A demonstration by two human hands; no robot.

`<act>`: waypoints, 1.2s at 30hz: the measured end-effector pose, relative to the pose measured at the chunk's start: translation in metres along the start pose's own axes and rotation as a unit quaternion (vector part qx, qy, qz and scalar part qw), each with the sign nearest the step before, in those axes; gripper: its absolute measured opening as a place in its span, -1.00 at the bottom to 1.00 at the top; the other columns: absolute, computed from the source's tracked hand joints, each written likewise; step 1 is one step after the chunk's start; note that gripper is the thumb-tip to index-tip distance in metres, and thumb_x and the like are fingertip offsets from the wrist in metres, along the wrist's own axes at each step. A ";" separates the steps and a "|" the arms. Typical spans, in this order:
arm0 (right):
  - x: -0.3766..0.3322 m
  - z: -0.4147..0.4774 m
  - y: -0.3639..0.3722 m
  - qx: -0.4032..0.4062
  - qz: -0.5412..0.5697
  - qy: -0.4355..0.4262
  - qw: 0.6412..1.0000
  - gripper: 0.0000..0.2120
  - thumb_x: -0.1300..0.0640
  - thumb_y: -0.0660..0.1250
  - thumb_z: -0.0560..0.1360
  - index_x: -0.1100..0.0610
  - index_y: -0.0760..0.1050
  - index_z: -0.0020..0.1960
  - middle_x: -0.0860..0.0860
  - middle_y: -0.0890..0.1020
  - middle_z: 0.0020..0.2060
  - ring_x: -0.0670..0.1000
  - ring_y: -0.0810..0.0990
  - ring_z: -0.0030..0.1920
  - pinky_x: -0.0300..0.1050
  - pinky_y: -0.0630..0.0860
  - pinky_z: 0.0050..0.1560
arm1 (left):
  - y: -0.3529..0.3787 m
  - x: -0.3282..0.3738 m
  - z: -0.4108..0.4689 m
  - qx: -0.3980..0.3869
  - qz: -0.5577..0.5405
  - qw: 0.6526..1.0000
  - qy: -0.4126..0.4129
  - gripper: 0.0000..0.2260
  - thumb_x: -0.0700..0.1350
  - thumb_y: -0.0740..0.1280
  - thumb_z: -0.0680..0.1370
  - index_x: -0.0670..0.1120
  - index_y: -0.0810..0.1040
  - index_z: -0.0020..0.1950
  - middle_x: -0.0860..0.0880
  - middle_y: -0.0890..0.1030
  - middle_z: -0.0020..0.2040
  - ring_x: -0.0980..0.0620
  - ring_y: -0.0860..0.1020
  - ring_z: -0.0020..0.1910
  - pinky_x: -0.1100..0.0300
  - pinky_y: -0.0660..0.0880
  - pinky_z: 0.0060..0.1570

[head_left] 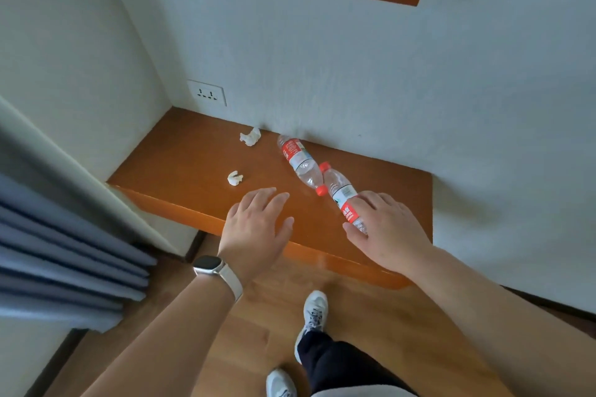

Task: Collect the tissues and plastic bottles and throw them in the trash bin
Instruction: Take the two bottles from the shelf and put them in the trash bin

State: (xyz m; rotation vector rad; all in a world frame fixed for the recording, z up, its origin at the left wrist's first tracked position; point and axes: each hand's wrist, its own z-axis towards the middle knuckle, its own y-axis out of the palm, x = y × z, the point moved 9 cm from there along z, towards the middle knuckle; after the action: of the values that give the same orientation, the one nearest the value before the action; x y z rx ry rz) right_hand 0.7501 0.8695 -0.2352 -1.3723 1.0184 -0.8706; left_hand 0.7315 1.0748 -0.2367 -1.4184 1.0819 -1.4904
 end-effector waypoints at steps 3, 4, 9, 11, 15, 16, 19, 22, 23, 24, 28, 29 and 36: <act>0.015 0.018 0.017 -0.006 0.009 0.023 1.000 -0.54 -0.25 0.12 0.56 -0.03 0.33 0.36 -0.06 0.46 0.29 0.00 0.45 0.24 -0.03 0.49 0.17 | 0.015 0.002 0.025 -0.017 0.001 1.000 0.007 -0.56 0.16 0.13 0.62 0.11 0.31 0.49 0.07 0.34 0.49 0.03 0.22 0.49 0.00 0.22 0.41; 0.020 0.026 0.023 -0.008 0.013 0.029 0.999 -0.54 -0.24 0.13 0.56 -0.03 0.32 0.35 -0.06 0.47 0.28 0.00 0.45 0.22 -0.04 0.50 0.16 | 0.020 0.002 0.035 -0.025 0.000 1.000 0.005 -0.56 0.16 0.13 0.62 0.11 0.30 0.49 0.07 0.33 0.49 0.03 0.22 0.48 0.01 0.22 0.41; 0.051 0.067 0.053 -0.021 0.065 0.067 0.995 -0.53 -0.21 0.20 0.54 -0.02 0.32 0.36 -0.06 0.49 0.26 0.00 0.48 0.19 -0.06 0.54 0.10 | 0.046 -0.008 0.088 -0.067 -0.103 0.989 -0.085 -0.58 0.13 0.19 0.61 0.10 0.34 0.46 0.07 0.37 0.45 0.01 0.27 0.45 -0.04 0.30 0.41; 0.065 0.084 0.067 -0.026 0.090 0.088 0.992 -0.53 -0.19 0.22 0.53 -0.02 0.32 0.36 -0.06 0.49 0.23 -0.01 0.48 0.17 -0.05 0.54 0.08 | 0.065 -0.018 0.110 -0.084 -0.179 0.968 -0.153 -0.60 0.11 0.23 0.60 0.09 0.37 0.44 0.04 0.40 0.43 0.00 0.34 0.41 -0.05 0.38 0.35; 0.093 0.112 0.099 -0.056 0.154 0.144 0.976 -0.52 -0.17 0.23 0.53 0.00 0.28 0.37 -0.04 0.46 0.25 0.00 0.46 0.21 -0.03 0.52 0.13 | 0.102 -0.030 0.152 -0.100 -0.260 0.927 -0.250 -0.61 0.09 0.27 0.59 0.09 0.38 0.42 0.03 0.46 0.36 0.02 0.46 0.27 0.00 0.52 0.21; 0.099 0.117 0.107 -0.067 0.167 0.156 0.971 -0.50 -0.17 0.24 0.53 0.00 0.27 0.39 -0.03 0.45 0.27 0.01 0.45 0.22 -0.02 0.51 0.15 | 0.109 -0.029 0.161 -0.103 -0.263 0.924 -0.258 -0.60 0.09 0.28 0.59 0.08 0.37 0.41 0.03 0.47 0.34 0.02 0.48 0.25 0.00 0.53 0.18; 0.110 0.130 0.130 -0.099 0.202 0.180 0.958 -0.40 -0.20 0.27 0.50 0.02 0.22 0.44 0.01 0.42 0.31 0.05 0.45 0.26 0.02 0.50 0.18 | 0.128 -0.028 0.183 -0.112 -0.271 0.916 -0.274 -0.53 0.13 0.31 0.56 0.06 0.33 0.44 0.00 0.47 0.32 -0.01 0.49 0.21 -0.01 0.54 0.14; 0.114 0.138 0.146 -0.127 0.225 0.195 0.946 -0.34 -0.25 0.30 0.46 0.03 0.20 0.43 0.02 0.43 0.29 0.08 0.47 0.25 0.07 0.51 0.17 | 0.144 -0.031 0.197 -0.114 -0.294 0.895 -0.315 -0.43 0.14 0.33 0.55 0.02 0.24 0.49 -0.05 0.45 0.35 -0.06 0.49 0.24 -0.07 0.53 0.18; 0.114 0.138 0.150 -0.134 0.234 0.201 0.942 -0.33 -0.26 0.30 0.45 0.03 0.21 0.43 0.02 0.44 0.27 0.07 0.48 0.22 0.07 0.52 0.15 | 0.149 -0.032 0.199 -0.116 -0.303 0.886 -0.332 -0.40 0.13 0.34 0.54 0.01 0.20 0.51 -0.06 0.44 0.37 -0.08 0.48 0.26 -0.06 0.51 0.19; 0.115 0.137 0.154 -0.141 0.243 0.210 0.936 -0.32 -0.26 0.31 0.44 0.03 0.21 0.42 0.01 0.46 0.23 0.06 0.50 0.18 0.06 0.54 0.12 | 0.154 -0.033 0.201 -0.119 -0.310 0.878 -0.346 -0.37 0.12 0.35 0.54 -0.01 0.17 0.52 -0.08 0.44 0.38 -0.10 0.47 0.28 -0.04 0.49 0.19; 0.117 0.133 0.171 -0.160 0.268 0.224 0.923 -0.44 -0.25 0.32 0.40 -0.01 0.28 0.28 -0.05 0.49 0.05 -0.03 0.54 -0.02 0.02 0.59 -0.03 | 0.170 -0.035 0.213 -0.129 -0.343 0.848 -0.383 -0.33 0.11 0.39 0.52 -0.07 0.17 0.51 -0.07 0.49 0.28 -0.08 0.51 0.20 0.02 0.45 0.09; 0.118 0.131 0.175 -0.164 0.273 0.227 0.920 -0.49 -0.24 0.32 0.39 -0.03 0.30 0.22 -0.06 0.49 0.02 -0.05 0.54 -0.06 0.00 0.60 -0.06 | 0.175 -0.036 0.217 -0.130 -0.355 0.842 -0.385 -0.33 0.13 0.40 0.51 -0.07 0.19 0.49 -0.05 0.51 0.22 -0.06 0.53 0.14 0.04 0.47 0.07; 0.122 0.113 0.177 -0.141 0.307 0.279 0.899 -0.55 -0.19 0.35 0.38 -0.04 0.33 0.18 -0.08 0.48 0.01 -0.05 0.52 -0.04 0.01 0.57 -0.03 | 0.202 -0.039 0.242 -0.170 -0.371 0.837 -0.364 -0.42 0.13 0.49 0.40 -0.08 0.39 0.30 -0.07 0.62 0.07 -0.04 0.64 -0.03 -0.05 0.59 0.05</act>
State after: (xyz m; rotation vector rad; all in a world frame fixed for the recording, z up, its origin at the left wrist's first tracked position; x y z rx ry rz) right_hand 0.8834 0.8015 -0.4263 -0.9251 1.9587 -0.6491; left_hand 0.9736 1.0333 -0.4383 -2.5759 0.2992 -1.0297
